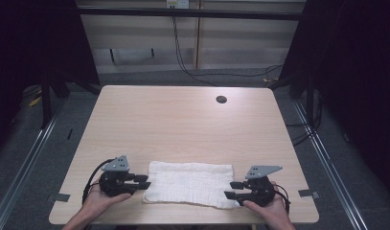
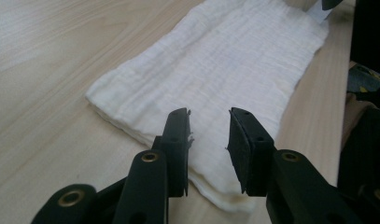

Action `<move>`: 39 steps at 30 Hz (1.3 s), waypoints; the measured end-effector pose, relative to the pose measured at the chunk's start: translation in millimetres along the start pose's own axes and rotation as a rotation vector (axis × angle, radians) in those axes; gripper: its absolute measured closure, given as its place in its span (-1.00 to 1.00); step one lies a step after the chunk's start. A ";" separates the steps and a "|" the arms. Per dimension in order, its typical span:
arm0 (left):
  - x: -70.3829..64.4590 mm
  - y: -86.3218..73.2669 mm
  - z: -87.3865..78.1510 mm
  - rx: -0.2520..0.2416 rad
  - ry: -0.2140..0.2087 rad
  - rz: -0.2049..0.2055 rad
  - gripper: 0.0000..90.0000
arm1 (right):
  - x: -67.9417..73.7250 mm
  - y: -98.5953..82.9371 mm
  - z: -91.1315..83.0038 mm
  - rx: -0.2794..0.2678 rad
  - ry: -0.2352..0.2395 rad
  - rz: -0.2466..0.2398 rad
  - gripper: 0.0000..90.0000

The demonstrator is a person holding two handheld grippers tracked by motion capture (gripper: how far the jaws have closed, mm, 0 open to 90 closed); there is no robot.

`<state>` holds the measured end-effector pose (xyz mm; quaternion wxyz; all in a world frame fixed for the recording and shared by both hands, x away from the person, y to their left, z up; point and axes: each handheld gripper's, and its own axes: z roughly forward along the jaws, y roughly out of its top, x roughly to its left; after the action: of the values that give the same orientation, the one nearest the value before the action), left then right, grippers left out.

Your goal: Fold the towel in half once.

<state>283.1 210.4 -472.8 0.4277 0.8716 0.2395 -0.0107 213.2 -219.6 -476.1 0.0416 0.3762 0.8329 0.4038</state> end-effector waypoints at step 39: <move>-9.0 3.1 45.5 0.103 -0.008 0.050 0.86 | 2.9 -10.7 12.5 0.105 -0.082 -0.094 0.87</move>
<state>284.9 171.0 -497.3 0.3832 0.8982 0.2148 -0.0159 209.5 -213.9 -491.3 0.0746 0.3545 0.8673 0.3413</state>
